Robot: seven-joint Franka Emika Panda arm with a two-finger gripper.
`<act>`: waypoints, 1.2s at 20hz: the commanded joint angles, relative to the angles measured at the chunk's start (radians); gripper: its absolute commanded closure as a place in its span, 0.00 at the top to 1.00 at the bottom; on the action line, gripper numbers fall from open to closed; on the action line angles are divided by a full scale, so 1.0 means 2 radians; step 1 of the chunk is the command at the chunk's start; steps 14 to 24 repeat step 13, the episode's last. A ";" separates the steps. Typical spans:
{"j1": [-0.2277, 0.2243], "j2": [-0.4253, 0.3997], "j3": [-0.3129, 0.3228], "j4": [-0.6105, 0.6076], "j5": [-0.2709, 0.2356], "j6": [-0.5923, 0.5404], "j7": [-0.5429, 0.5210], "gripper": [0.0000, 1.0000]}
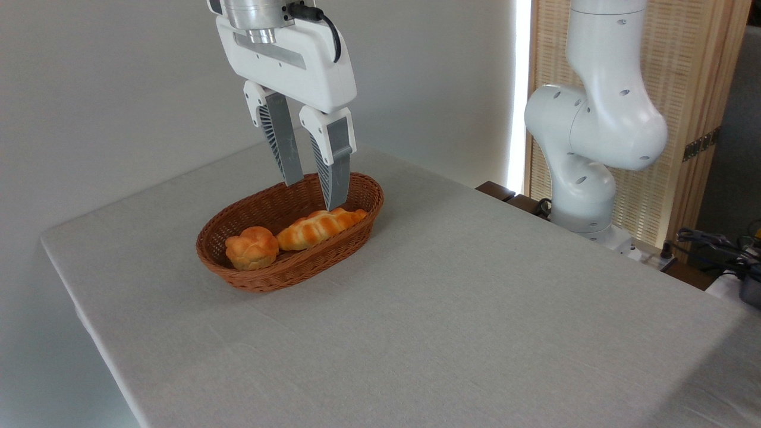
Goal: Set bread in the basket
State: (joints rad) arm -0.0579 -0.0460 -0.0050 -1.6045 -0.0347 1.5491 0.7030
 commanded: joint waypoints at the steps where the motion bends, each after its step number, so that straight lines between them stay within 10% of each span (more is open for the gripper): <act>1: 0.000 0.009 0.001 0.015 -0.006 0.008 0.004 1.00; 24: 0.000 0.008 0.002 0.015 -0.006 0.009 0.022 1.00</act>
